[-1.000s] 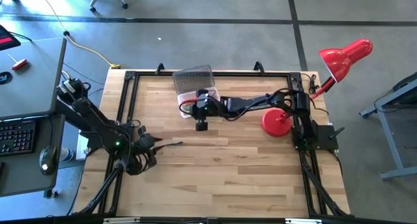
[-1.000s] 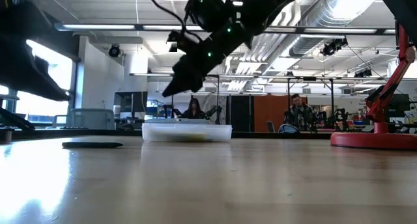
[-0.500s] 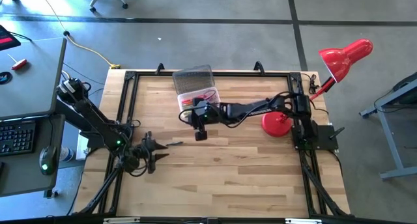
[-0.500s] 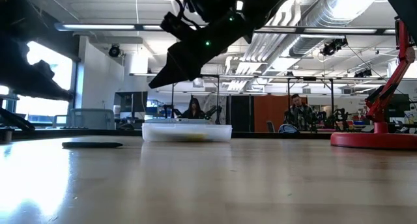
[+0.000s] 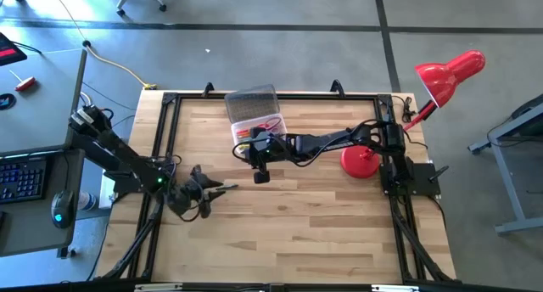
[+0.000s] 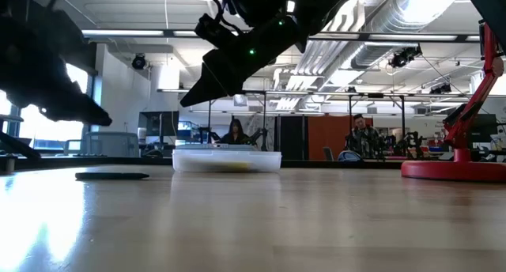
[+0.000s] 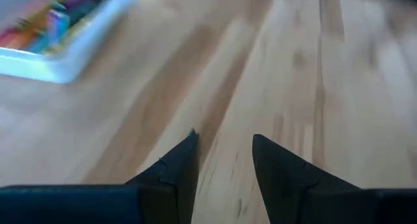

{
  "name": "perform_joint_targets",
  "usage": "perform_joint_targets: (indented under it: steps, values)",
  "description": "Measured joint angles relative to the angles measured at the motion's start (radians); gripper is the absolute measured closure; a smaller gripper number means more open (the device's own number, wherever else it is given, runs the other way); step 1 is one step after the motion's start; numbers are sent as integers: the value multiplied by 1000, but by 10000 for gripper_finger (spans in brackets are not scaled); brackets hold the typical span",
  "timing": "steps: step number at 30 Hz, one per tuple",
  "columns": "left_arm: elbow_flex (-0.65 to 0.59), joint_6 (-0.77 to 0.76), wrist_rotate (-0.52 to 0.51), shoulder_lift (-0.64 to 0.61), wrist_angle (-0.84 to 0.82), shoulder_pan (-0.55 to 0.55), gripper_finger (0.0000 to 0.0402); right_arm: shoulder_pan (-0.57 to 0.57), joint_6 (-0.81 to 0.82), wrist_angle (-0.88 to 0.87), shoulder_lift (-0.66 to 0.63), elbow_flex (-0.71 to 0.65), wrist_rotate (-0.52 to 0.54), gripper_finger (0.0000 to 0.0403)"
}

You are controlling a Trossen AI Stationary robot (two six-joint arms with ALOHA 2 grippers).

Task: Pick & place school supplies into a supply box
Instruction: Put the green crayon into the supplies box

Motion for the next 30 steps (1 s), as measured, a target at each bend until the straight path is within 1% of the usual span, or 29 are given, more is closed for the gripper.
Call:
perform_joint_targets:
  steps: [2,3,5,7,9,11,16,18,21,24,30]
  values:
    - [0,88,105,5,-1,53,227,0,-1,-1,0,0,-2,308]
    - [0,135,135,12,0,77,227,0,-2,0,0,0,-2,308]
    - [-1,207,148,15,-6,116,227,0,-1,0,0,0,-2,308]
    - [-11,247,151,14,3,147,227,0,1,-1,0,0,-2,309]
    - [-33,248,184,15,8,173,227,0,1,-1,0,0,-2,309]
    - [-73,245,208,19,63,189,227,0,2,-3,0,0,-2,309]
    - [-200,253,232,27,349,195,227,0,0,-3,0,0,-2,309]
    - [-213,252,258,31,400,196,227,0,1,-3,0,0,-2,309]
    - [-211,286,284,37,386,196,227,0,-2,-1,0,0,-2,309]
    - [-211,321,282,35,393,196,227,-1,-4,0,0,-1,-2,309]
    - [-211,322,288,69,367,196,227,-1,-3,0,0,-1,-2,309]
